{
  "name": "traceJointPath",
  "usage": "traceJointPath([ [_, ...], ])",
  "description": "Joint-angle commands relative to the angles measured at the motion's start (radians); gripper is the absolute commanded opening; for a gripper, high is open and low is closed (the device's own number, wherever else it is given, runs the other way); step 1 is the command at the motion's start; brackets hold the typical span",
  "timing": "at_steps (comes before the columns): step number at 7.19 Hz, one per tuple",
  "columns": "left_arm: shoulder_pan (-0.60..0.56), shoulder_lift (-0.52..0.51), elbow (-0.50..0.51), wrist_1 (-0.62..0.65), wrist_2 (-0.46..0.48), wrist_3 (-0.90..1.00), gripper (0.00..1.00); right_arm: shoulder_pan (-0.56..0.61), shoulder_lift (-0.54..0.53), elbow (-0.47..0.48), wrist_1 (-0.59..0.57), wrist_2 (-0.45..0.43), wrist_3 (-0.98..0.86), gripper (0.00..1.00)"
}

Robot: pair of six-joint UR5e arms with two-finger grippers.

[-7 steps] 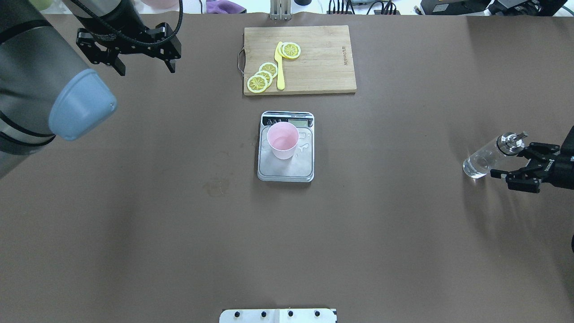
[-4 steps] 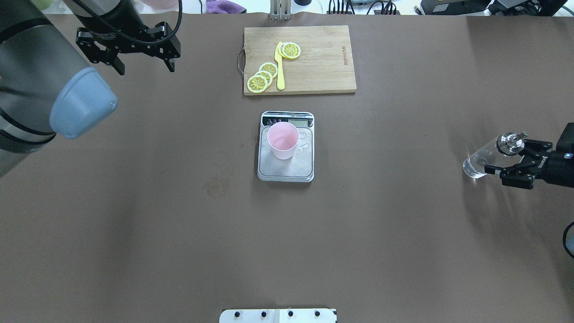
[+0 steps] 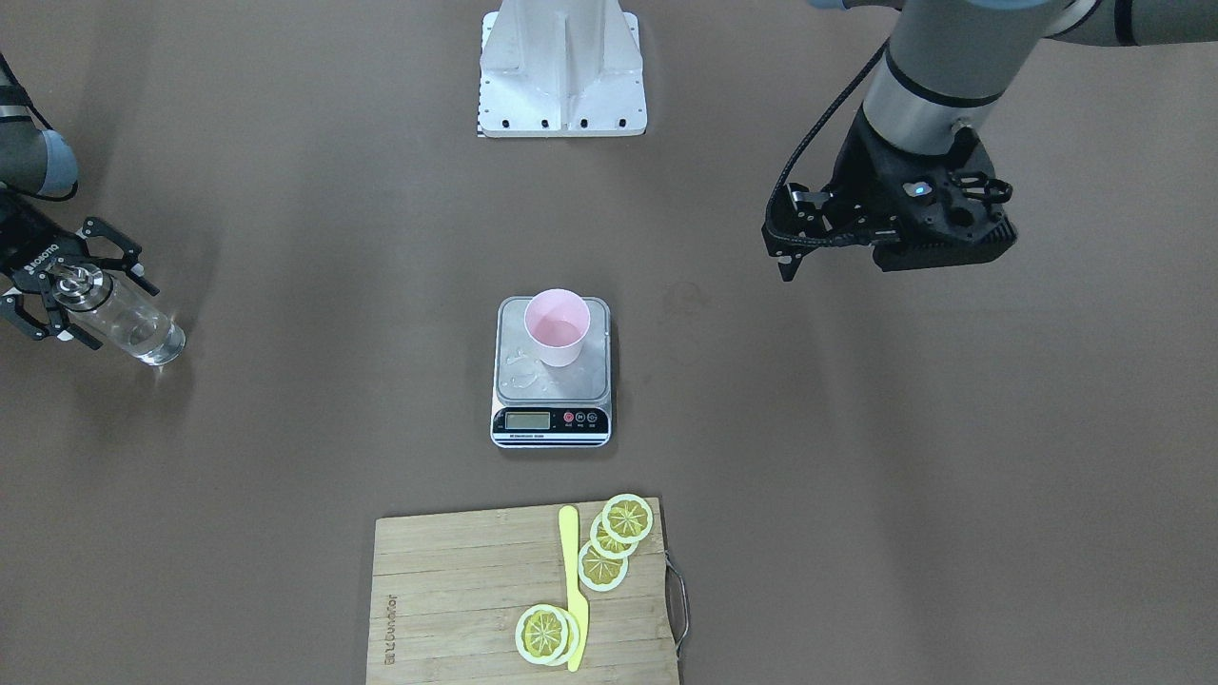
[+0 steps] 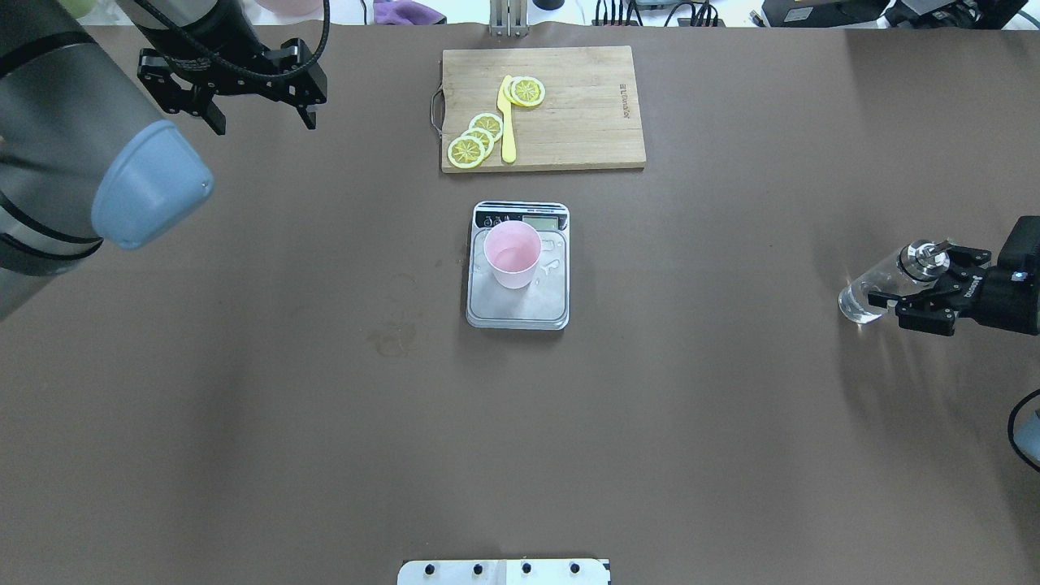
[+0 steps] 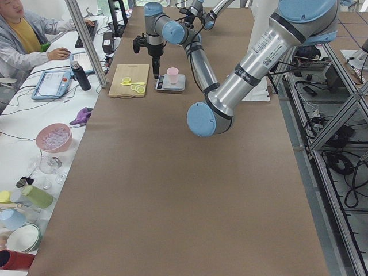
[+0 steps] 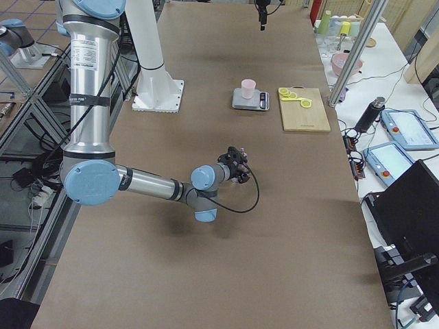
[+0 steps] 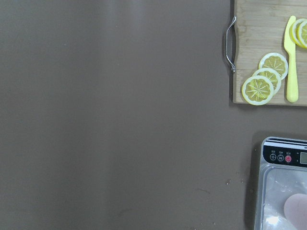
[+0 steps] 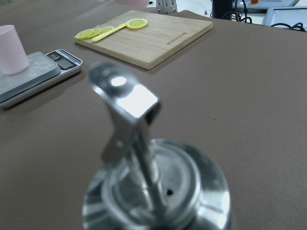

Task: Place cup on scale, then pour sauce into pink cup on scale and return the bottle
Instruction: 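Lift the dispenser with the right gripper while the left arm withdraws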

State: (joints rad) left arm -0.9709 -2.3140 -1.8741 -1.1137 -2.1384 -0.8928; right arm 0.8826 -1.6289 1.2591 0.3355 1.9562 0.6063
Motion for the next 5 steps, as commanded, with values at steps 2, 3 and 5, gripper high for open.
traceJointPath([
  [2,0.0,-0.001,0.001,0.0,0.0,0.0,0.98,-0.011,0.001,-0.015,0.002,-0.01,-0.003,0.92],
  [3,-0.003,-0.001,0.001,0.0,0.0,0.0,0.98,-0.013,0.001,-0.017,0.002,-0.01,-0.003,0.91],
  [5,-0.011,-0.004,0.009,0.0,0.0,0.0,0.98,-0.019,0.001,-0.027,0.003,-0.01,-0.005,0.9],
])
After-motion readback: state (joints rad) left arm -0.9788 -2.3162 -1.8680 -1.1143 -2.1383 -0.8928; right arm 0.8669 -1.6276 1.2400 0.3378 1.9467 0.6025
